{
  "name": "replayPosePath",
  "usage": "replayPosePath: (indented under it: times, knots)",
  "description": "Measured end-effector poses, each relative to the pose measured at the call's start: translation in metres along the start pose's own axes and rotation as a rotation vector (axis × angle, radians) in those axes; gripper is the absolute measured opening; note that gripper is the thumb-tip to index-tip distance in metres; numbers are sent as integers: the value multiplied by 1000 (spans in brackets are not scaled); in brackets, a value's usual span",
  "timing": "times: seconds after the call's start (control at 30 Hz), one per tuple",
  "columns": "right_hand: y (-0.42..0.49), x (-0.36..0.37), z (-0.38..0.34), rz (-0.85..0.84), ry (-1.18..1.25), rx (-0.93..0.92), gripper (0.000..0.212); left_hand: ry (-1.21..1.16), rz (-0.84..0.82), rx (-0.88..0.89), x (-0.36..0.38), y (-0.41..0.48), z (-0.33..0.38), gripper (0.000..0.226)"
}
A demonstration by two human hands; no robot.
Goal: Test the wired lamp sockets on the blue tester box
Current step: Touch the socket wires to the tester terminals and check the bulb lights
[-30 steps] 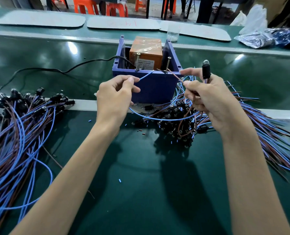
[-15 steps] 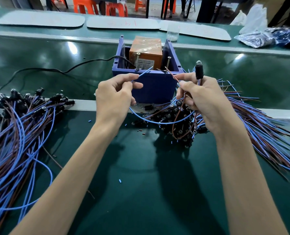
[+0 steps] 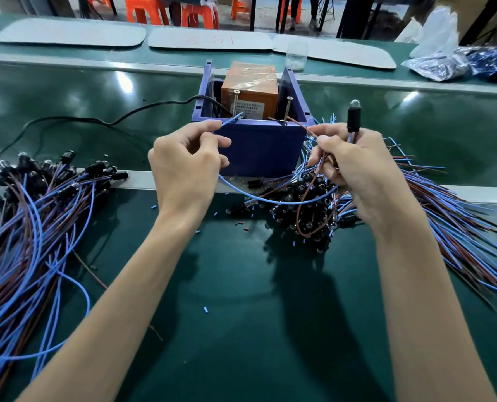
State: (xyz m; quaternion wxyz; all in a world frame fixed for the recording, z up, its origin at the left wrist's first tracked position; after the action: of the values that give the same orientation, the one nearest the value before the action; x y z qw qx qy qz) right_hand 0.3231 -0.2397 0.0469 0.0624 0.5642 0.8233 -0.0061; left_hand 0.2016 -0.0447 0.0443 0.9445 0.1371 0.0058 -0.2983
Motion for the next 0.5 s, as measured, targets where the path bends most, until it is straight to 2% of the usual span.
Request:
replayPosePath:
  times: [0.5]
  knots:
    - [2,-5,-1,51,3,-20,23,-87,150,50,-16,2,7,28]
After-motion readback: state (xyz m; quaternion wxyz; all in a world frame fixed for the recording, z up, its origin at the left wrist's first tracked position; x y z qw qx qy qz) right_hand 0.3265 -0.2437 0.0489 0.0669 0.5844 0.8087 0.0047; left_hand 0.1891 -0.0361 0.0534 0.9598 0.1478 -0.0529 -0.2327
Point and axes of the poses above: each hand's wrist, its own y-axis towards the middle knuckle, its own x-axis out of the palm, z = x × y, the point moved 9 cm from there along y, towards the middle knuckle, and after that the axes turned 2 degrees about -x, right-handed, at the moved point
